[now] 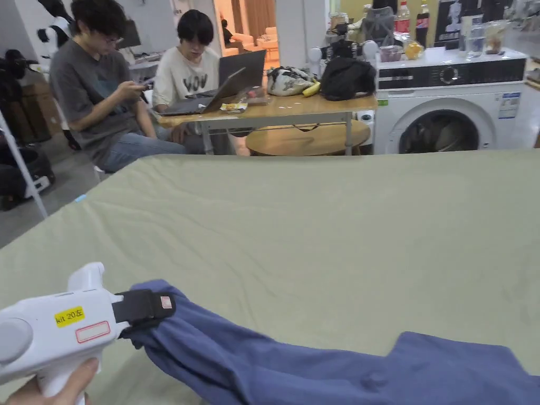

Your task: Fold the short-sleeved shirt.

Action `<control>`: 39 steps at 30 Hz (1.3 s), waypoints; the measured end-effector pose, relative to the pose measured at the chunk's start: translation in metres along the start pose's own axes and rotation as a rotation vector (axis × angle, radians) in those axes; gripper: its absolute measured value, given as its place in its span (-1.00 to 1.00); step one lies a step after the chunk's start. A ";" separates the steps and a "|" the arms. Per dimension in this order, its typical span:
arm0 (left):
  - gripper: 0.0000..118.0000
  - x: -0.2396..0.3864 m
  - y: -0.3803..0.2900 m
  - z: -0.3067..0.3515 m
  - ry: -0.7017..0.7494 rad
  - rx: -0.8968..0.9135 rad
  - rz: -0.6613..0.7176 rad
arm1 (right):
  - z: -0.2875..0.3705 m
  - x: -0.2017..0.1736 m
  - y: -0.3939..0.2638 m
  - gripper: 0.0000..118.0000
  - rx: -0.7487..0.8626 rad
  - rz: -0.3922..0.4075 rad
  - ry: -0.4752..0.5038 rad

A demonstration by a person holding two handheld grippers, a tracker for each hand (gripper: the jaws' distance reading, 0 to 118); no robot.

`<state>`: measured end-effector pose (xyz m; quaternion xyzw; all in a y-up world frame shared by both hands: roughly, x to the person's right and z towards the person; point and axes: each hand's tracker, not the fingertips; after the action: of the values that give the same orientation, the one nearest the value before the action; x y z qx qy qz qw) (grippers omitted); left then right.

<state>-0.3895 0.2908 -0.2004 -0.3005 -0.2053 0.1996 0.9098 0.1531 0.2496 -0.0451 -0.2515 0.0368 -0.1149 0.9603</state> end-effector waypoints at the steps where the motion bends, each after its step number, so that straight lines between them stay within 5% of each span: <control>1: -0.90 0.019 -0.007 -0.010 -0.019 -0.028 -0.033 | -0.001 -0.001 -0.001 -1.00 0.003 -0.007 0.005; 8: -0.90 0.105 -0.083 -0.140 -0.221 -0.318 -0.133 | 0.016 -0.002 -0.006 -1.00 0.013 -0.002 0.010; 9: -0.78 0.110 -0.090 -0.154 -0.229 -0.336 -0.150 | 0.019 -0.001 -0.007 -1.00 0.012 -0.001 0.009; 12: 0.07 0.120 -0.094 -0.163 -0.277 -0.308 -0.106 | 0.030 0.004 -0.008 -1.00 -0.011 0.045 -0.012; 16: -0.07 0.109 -0.078 -0.143 -0.495 -0.233 0.014 | 0.039 0.013 -0.008 -1.00 -0.017 0.064 -0.037; 18: -0.76 0.103 -0.070 -0.135 -0.378 -0.190 -0.014 | 0.041 0.019 -0.008 -1.00 -0.013 0.051 -0.042; 19: -0.88 0.098 -0.070 -0.137 -0.320 -0.186 -0.045 | 0.041 0.020 -0.009 -1.00 -0.011 0.040 -0.042; 23: -0.88 0.094 -0.101 -0.170 -0.341 -0.370 0.014 | 0.040 0.020 -0.015 -1.00 -0.011 0.011 -0.028; 26: -0.91 0.114 -0.146 -0.199 -0.245 -0.527 -0.116 | 0.036 0.016 -0.019 -1.00 -0.027 0.011 -0.015; 31: -0.88 0.098 -0.118 -0.171 -0.389 -0.424 0.056 | 0.037 0.011 -0.023 -1.00 -0.057 0.044 0.001; 32: -0.71 0.087 -0.105 -0.150 -0.413 -0.346 0.067 | 0.036 0.013 -0.022 -1.00 -0.076 0.042 0.019; 34: -0.01 0.058 -0.084 -0.120 -0.406 -0.262 0.156 | 0.035 0.015 -0.020 -1.00 -0.081 0.045 0.027; 36: 0.46 0.016 -0.067 -0.094 -0.380 -0.203 0.282 | 0.030 0.018 -0.017 -1.00 -0.081 0.041 0.035; 39: 0.46 -0.035 -0.064 -0.078 -0.260 -0.166 0.396 | 0.025 0.017 -0.016 -1.00 -0.077 0.027 0.052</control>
<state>-0.3654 0.1905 -0.2262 -0.3805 -0.2735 0.3936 0.7909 0.1693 0.2443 -0.0159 -0.2846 0.0695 -0.1068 0.9501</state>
